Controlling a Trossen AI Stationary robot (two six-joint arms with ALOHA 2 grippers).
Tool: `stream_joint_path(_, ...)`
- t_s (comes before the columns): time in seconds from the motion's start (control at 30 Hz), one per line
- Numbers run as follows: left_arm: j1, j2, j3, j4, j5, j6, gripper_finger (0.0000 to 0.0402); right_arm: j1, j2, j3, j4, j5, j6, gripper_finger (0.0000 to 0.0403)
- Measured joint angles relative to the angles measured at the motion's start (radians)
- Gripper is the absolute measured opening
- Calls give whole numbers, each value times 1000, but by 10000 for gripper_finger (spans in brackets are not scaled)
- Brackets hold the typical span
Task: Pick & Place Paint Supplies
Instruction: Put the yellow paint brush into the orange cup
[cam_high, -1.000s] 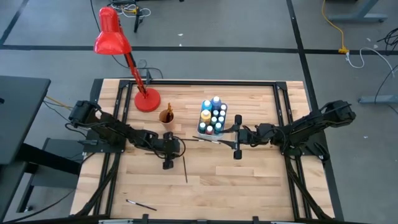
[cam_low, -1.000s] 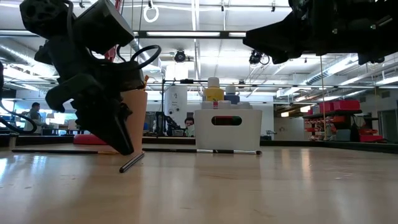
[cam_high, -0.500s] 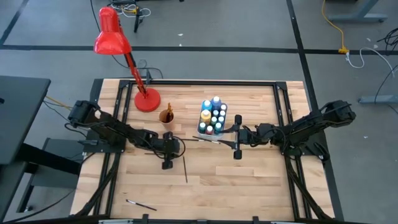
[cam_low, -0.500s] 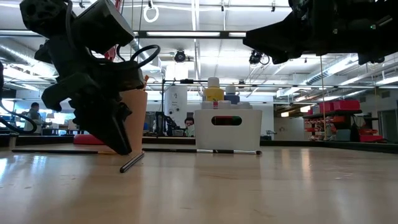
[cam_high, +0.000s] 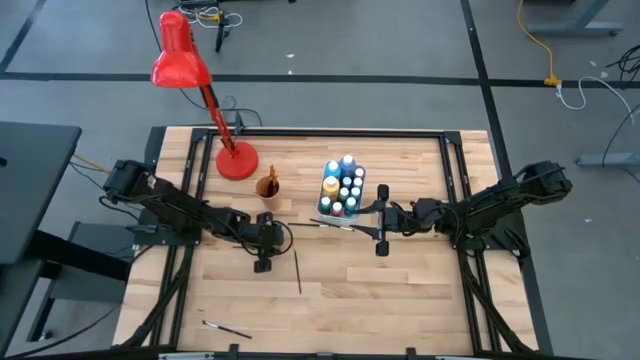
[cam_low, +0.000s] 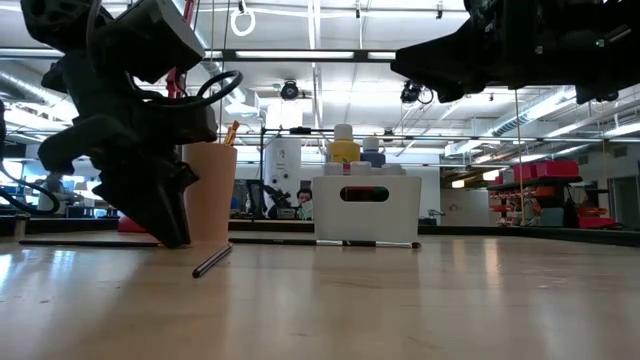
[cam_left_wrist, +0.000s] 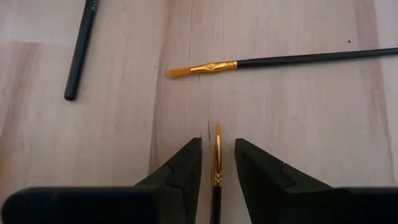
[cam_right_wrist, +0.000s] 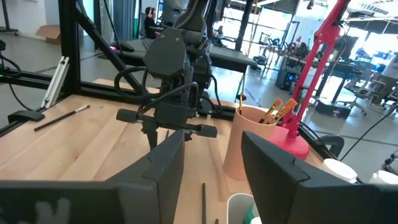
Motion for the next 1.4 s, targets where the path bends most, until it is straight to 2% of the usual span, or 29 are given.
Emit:
stream_joint_path(0.33,0,7,-1,34,-12,20,113,0,0,0,3,-1,0,165)
stream_joint_path(0.7,1,9,1,62,-37,35,88,0,0,0,5,-1,-1,165)
stream_joint_path(0.93,1,9,1,62,-7,31,70,0,0,0,6,-2,-1,165)
stream_joint_path(1.17,-3,81,7,100,-17,19,70,0,0,0,8,-2,-1,165)
stream_joint_path(1.4,-24,55,8,42,-24,-44,25,0,0,0,7,-1,-1,165)
